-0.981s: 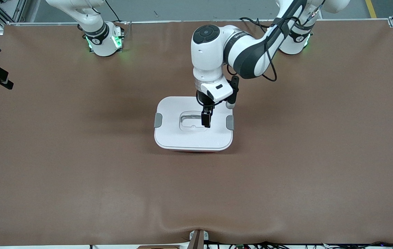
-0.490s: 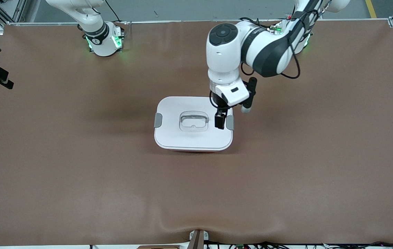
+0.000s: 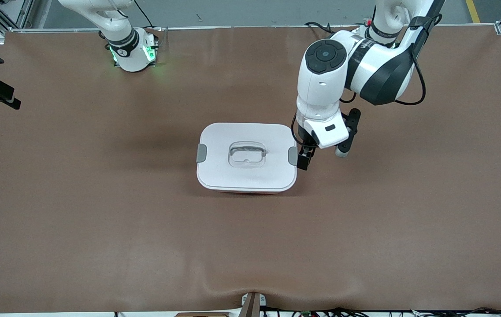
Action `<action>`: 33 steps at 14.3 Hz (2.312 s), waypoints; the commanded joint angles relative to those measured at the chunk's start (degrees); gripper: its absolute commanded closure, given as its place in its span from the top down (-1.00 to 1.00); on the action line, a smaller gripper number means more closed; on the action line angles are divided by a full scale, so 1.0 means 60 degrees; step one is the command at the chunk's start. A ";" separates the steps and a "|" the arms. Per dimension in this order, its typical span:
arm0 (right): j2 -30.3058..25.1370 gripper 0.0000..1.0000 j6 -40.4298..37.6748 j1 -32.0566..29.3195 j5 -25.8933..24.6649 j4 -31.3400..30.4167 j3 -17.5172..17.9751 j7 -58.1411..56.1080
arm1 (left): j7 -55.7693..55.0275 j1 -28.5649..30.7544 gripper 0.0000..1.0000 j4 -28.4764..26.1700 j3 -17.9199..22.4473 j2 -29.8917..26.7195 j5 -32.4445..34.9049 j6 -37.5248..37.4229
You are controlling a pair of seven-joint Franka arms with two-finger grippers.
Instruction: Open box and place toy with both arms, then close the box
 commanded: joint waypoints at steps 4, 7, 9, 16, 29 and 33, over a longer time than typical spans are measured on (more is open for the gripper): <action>0.0048 1.00 -0.0309 -0.0053 -0.0167 0.0208 0.0076 0.0082 | 0.2267 0.0834 1.00 -0.0054 -0.0146 -0.0541 -0.0156 -0.0864; 0.0048 1.00 -0.0309 -0.0068 -0.0167 0.0208 0.0062 0.0067 | 0.3338 0.1317 1.00 -0.0068 -0.0146 -0.0746 -0.0171 -0.0983; 0.0048 1.00 -0.0309 -0.0068 -0.0167 0.0208 0.0076 0.0067 | 0.4084 0.1770 1.00 -0.0068 -0.0146 -0.0922 -0.0535 -0.1012; 0.0048 1.00 -0.0309 -0.0038 -0.0167 0.0208 0.0076 0.0082 | 0.7528 0.3018 1.00 -0.0069 0.0015 -0.1347 -0.1504 -0.1451; 0.0063 1.00 -0.0309 -0.0038 -0.0167 0.0208 0.0076 0.0067 | 1.3164 0.3677 1.00 -0.0142 0.1918 -0.3104 -0.3350 -0.2651; 0.0063 1.00 -0.0309 -0.0038 -0.0167 0.0208 0.0076 0.0067 | 1.4633 0.3677 1.00 -0.0113 0.2578 -0.3632 -0.3306 -0.3444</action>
